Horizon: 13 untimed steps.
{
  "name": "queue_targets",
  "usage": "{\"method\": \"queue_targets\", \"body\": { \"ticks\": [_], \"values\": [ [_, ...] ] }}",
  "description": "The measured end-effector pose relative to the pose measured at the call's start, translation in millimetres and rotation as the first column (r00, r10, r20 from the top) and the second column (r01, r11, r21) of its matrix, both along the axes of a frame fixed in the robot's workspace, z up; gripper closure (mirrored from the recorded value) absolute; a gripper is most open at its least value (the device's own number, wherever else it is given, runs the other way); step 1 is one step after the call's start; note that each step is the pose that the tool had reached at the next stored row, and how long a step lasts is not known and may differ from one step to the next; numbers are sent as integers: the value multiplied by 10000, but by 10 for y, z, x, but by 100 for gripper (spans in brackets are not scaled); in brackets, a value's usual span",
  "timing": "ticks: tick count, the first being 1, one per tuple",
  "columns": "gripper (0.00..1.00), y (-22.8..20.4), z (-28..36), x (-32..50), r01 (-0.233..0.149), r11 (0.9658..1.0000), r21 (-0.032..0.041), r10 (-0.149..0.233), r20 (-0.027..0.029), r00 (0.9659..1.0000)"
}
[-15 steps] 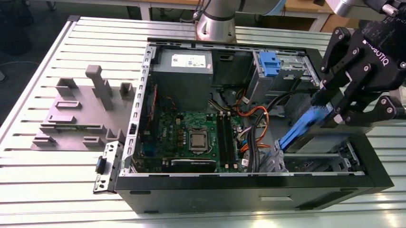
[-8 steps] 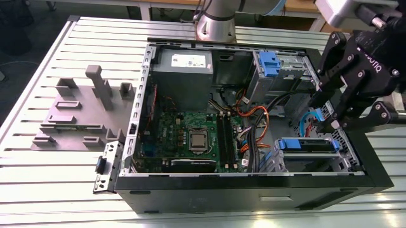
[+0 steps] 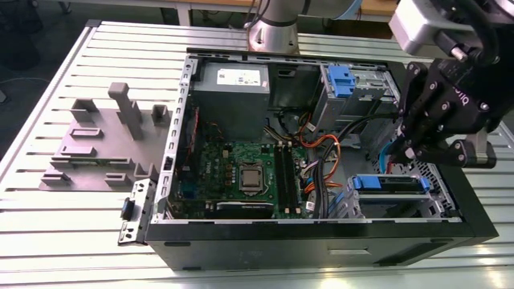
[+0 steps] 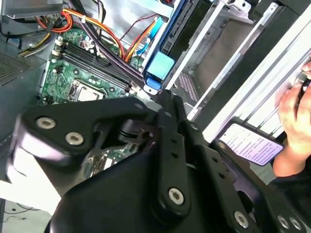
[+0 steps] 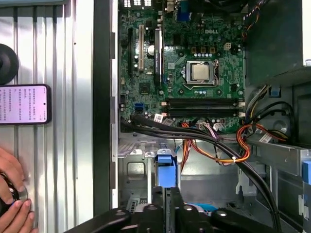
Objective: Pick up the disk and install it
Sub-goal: 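Insert the disk into the insertion slot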
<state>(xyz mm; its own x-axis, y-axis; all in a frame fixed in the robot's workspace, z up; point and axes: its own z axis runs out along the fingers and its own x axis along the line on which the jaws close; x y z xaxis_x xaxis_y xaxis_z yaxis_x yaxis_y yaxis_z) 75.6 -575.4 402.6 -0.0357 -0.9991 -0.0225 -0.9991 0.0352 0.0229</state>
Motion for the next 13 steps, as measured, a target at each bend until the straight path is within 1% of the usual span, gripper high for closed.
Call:
{"method": "queue_targets", "body": {
  "ticks": [1, 2, 3, 13],
  "values": [
    [81, 0, -18, 1, 0, 10000, 0, 0, 0, 10000],
    [87, 0, -35, 1, 0, 10000, -1, 0, -1, 10000],
    [89, 0, -54, 1, 0, 10000, 0, 0, 0, 10000],
    [89, 0, -237, 4, -1, 10000, 0, 1, 0, 10000]
  ]
}}
